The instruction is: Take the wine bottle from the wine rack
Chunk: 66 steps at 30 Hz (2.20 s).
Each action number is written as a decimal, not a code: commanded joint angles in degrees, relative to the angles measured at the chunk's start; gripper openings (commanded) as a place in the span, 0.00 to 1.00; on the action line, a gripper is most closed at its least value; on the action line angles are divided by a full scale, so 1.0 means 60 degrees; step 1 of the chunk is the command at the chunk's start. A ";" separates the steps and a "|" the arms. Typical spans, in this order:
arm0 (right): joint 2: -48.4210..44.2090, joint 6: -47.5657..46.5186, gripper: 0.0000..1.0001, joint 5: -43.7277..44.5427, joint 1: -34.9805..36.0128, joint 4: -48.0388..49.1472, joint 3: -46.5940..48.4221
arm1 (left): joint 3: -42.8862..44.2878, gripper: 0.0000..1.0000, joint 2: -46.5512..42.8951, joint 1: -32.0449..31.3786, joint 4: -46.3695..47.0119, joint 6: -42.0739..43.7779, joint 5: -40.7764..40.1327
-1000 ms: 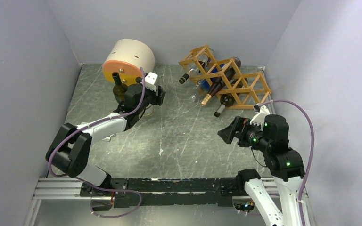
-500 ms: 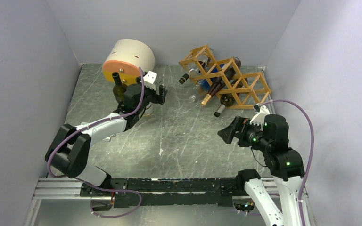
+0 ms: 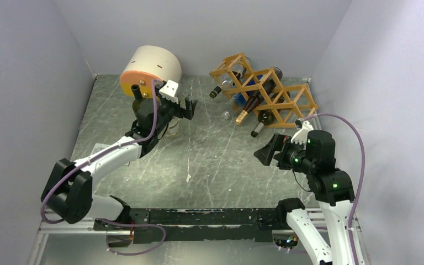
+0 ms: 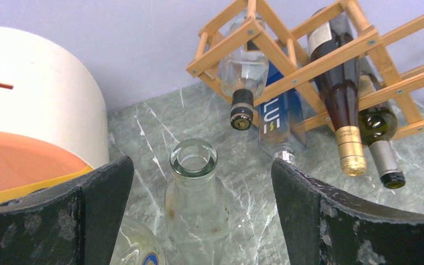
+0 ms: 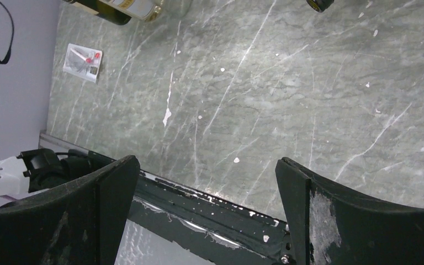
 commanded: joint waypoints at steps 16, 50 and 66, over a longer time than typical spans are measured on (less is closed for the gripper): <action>0.2235 0.1073 1.00 0.3342 0.0032 0.2789 0.0207 | 0.0568 0.99 -0.2666 -0.0575 -0.1236 0.0512 0.0052; 0.5681 0.1988 1.00 0.3406 -0.4025 0.9287 -0.2350 | 0.1066 0.97 -0.2825 -0.0781 -0.1966 0.0089 0.0783; 0.7662 0.1038 0.99 0.3309 -0.5252 0.8794 -0.0480 | 0.1113 0.97 -0.2715 -0.0788 -0.2059 0.0001 0.0801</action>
